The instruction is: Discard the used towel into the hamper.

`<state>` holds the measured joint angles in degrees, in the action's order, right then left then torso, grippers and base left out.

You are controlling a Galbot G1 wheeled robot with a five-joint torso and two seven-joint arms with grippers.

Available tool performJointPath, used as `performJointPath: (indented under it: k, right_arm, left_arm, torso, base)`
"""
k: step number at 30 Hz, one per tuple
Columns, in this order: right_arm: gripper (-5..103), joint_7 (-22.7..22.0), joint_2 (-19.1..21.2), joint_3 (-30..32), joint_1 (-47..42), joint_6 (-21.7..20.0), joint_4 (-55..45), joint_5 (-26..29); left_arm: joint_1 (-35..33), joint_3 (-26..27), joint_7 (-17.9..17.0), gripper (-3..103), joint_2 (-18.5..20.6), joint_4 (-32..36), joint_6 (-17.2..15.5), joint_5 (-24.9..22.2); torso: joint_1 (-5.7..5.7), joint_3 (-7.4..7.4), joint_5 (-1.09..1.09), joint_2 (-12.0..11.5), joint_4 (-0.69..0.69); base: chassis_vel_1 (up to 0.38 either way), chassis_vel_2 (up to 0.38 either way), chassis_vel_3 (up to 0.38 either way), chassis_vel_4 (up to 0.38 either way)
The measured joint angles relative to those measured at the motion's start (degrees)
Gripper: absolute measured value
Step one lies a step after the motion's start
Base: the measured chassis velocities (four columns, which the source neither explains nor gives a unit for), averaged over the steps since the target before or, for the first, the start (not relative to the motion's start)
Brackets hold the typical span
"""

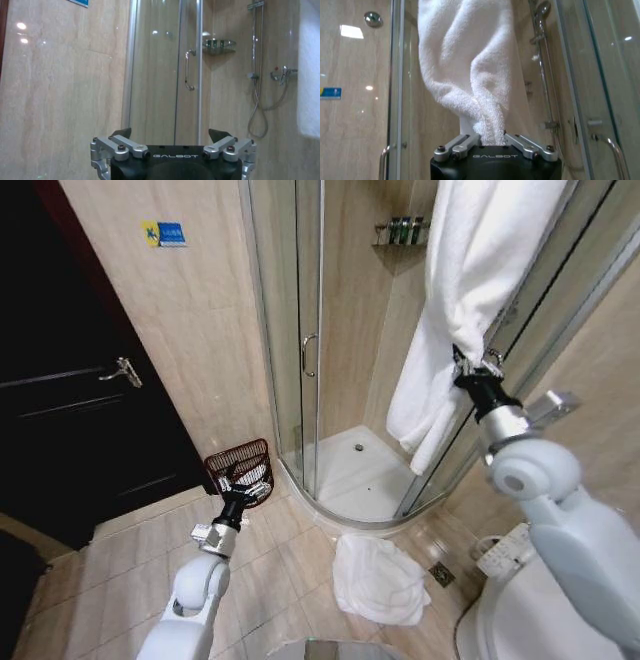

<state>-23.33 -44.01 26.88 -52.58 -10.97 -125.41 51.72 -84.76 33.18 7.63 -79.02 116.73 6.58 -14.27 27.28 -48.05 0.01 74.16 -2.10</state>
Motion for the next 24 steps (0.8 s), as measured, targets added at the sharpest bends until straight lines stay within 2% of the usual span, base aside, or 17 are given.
performJointPath:
  k: [7,11,12,14,15,18,24]
  right_arm:
    - [8,0.7,-4.0,0.6,-5.1,0.9,-1.3,-4.1]
    - [8,1.6,-8.7,1.1,-10.3,1.6,-3.2,-7.8]
    - [8,1.6,-8.7,1.1,-10.3,1.6,-3.2,-7.8]
    - [8,2.4,-12.3,1.2,-14.1,1.8,-5.2,-9.7]
    - [8,2.4,-12.3,1.2,-14.1,1.8,-5.2,-9.7]
    - [8,5.1,-17.0,1.1,-19.5,2.5,-6.7,-13.9]
    - [8,7.2,-21.2,0.7,-24.1,3.7,-7.3,-17.9]
  left_arm:
    - [-0.6,0.6,0.0,100,0.3,0.1,0.4,-0.1]
    - [-0.9,0.6,0.0,100,0.4,-0.1,0.9,-0.1]
    - [-0.9,0.6,0.0,100,0.4,-0.1,0.9,-0.1]
    - [-0.7,0.7,0.0,100,0.4,-0.7,1.4,0.3]
    - [-0.7,0.7,0.0,100,0.4,-0.7,1.4,0.3]
    - [-0.4,0.8,0.1,100,0.5,-1.3,2.1,1.0]
    - [-0.7,1.0,0.2,100,0.6,-1.3,2.2,0.9]
  torso:
    - [0.00,0.00,-0.01,0.0,-0.01]
    - [0.00,0.00,-0.02,0.0,-0.01]
    - [0.00,0.00,-0.02,0.0,-0.01]
    - [0.00,0.00,-0.02,0.0,-0.01]
    - [0.00,0.00,-0.02,0.0,-0.01]
    - [0.00,0.00,-0.01,0.0,0.00]
    - [0.00,0.00,-0.01,0.0,0.00]
  base:
    - [0.000,0.000,0.000,0.000]
    - [0.000,0.000,0.000,0.000]
    - [0.000,0.000,0.000,0.000]
    - [0.000,0.000,0.000,0.000]
    - [0.000,0.000,0.000,0.000]
    - [0.000,0.000,0.000,0.000]
    - [0.000,0.000,0.000,0.000]
